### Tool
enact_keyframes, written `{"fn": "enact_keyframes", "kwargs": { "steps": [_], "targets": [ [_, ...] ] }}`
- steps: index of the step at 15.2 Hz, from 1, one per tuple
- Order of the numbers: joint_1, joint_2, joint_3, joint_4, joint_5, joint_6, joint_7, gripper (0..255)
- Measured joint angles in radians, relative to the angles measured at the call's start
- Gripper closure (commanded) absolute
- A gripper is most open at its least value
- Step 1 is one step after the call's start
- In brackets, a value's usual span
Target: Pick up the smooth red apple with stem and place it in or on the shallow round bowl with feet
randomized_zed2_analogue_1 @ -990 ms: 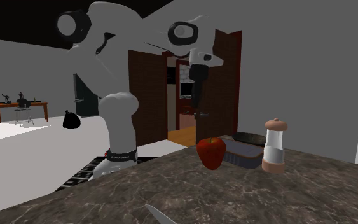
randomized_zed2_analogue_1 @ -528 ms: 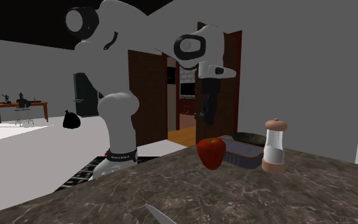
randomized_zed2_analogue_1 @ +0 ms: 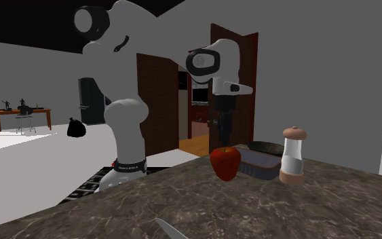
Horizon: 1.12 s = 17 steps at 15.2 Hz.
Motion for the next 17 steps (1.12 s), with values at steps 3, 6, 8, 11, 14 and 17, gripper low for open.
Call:
{"fn": "enact_keyframes", "kwargs": {
  "steps": [3, 6, 8, 11, 14, 17],
  "targets": [
    [0.0, 0.001, 0.0, -0.003, -0.001, 0.005, 0.0, 0],
    [0.0, 0.002, -0.001, -0.004, -0.001, 0.006, 0.0, 255],
    [0.0, 0.002, -0.001, -0.004, -0.001, 0.006, 0.0, 255],
    [0.0, 0.002, -0.001, -0.004, -0.001, 0.006, 0.0, 255],
    [0.0, 0.002, -0.001, -0.004, -0.001, 0.006, 0.0, 255],
    [0.0, -0.001, 0.001, -0.001, 0.0, 0.0, 0.001, 255]
  ]
}}
